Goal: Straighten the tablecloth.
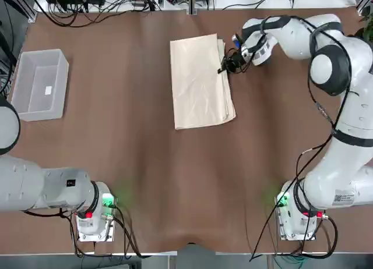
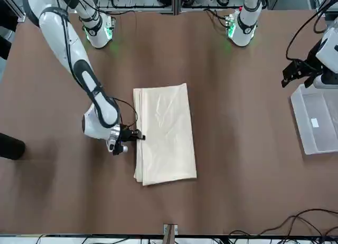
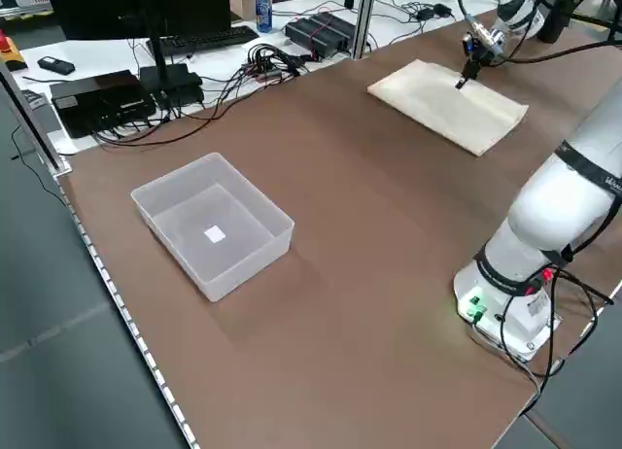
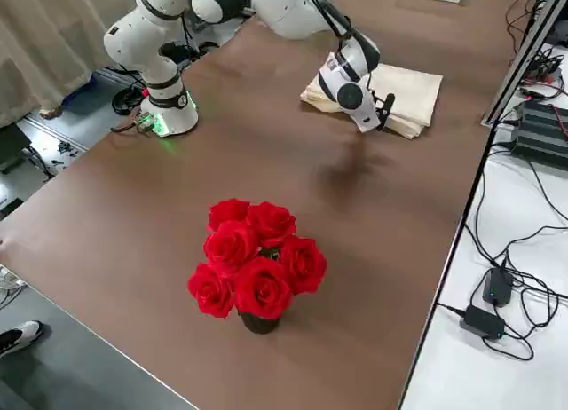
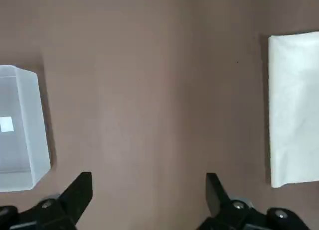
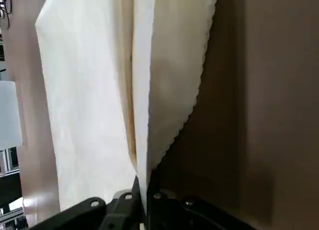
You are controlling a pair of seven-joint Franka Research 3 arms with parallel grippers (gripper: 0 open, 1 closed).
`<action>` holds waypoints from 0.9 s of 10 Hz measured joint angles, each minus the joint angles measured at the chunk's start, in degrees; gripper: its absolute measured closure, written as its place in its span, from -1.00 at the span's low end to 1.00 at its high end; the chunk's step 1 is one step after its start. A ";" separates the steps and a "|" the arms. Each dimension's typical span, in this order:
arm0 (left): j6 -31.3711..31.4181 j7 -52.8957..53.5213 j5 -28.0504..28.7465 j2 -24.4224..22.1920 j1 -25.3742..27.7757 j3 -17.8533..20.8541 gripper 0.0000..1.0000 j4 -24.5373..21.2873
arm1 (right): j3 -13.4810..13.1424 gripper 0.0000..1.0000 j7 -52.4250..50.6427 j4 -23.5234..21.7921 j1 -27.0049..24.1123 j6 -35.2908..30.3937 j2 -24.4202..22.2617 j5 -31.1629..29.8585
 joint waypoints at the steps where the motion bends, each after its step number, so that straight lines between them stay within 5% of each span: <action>1: 0.00 -0.08 0.00 0.02 -0.03 -0.08 -1.00 0.00 | -0.03 0.91 -1.53 -0.44 -2.20 -1.70 -0.65 -0.02; 5: 0.13 -0.22 0.00 1.84 -0.28 -0.22 -1.00 1.74 | -0.41 0.91 -11.94 -8.08 -12.87 -6.71 -8.99 -0.06; 9: -0.17 -0.34 0.00 4.19 0.07 -0.09 -1.00 3.78 | -0.92 0.91 -24.03 -11.17 -29.67 -17.32 -9.74 -7.06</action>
